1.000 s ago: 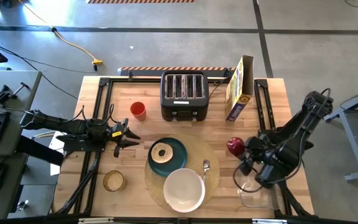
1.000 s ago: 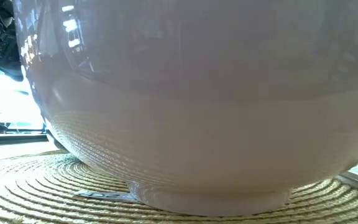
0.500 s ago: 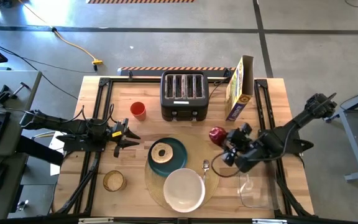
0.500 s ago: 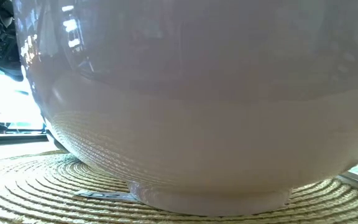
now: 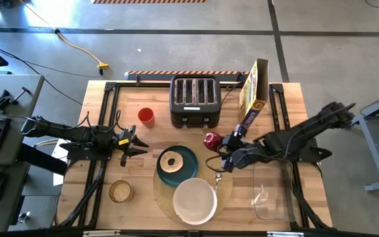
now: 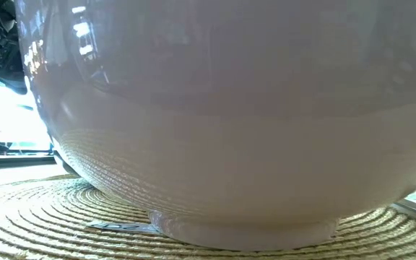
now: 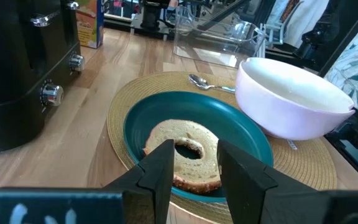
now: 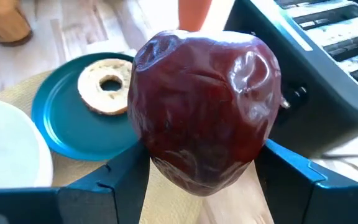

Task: Arrange a breakfast setting
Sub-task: Put the red apple on the green plate

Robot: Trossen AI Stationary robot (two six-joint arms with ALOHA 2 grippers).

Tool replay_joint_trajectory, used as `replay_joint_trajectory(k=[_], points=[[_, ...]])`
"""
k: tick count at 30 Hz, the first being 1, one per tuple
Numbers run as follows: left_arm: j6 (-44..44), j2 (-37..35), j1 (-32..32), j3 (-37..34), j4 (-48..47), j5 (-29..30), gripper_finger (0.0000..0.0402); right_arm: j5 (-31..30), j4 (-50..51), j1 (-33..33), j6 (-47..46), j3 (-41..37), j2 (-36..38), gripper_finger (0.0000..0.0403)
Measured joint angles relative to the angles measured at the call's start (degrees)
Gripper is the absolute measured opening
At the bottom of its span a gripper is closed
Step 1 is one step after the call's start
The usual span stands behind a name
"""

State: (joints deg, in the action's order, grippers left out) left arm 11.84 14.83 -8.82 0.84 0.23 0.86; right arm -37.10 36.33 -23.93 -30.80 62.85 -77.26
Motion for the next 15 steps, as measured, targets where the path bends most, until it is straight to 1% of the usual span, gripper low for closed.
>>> replay_joint_trajectory(k=[10,15], points=[[0.0,-0.01,0.0,0.0,0.0,0.0,0.0113,7.79,-10.09,4.05,10.04,0.0,-3.79,0.0236],[0.0,-0.02,-0.02,0.0,0.0,0.0,0.0113,12.23,-13.48,6.06,14.79,0.0,-5.53,0.0236]])
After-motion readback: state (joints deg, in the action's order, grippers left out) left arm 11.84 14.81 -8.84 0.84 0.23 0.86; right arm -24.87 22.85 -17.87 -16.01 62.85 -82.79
